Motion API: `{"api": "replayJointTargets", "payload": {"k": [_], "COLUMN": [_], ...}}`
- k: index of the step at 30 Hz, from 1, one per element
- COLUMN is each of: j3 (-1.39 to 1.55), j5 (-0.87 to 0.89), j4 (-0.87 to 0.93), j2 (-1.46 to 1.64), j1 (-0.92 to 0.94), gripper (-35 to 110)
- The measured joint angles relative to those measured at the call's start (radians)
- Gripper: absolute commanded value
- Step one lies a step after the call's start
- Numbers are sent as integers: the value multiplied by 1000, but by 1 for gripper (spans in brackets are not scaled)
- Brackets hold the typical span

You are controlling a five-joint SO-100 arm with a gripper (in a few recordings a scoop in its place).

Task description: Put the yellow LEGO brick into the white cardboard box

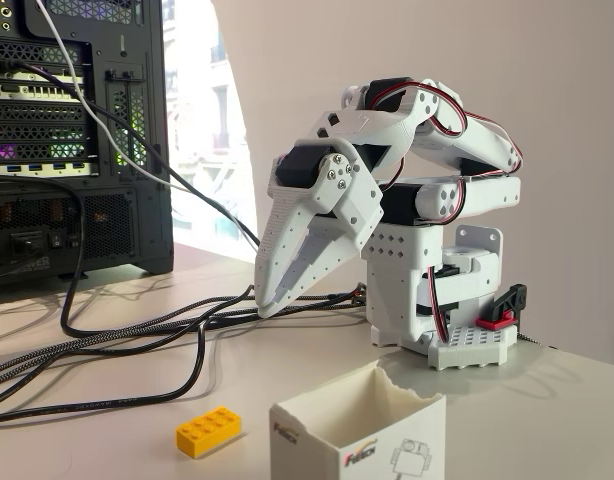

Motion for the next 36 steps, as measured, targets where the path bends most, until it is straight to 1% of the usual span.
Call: {"api": "replayJointTargets", "payload": {"k": [23, 28, 36], "j3": [20, 18, -103], "j5": [-37, -41, -75], "j4": [0, 29, 69], "j2": [0, 2, -83], "j1": [0, -2, 6], "gripper": [-9, -9, -9]}}
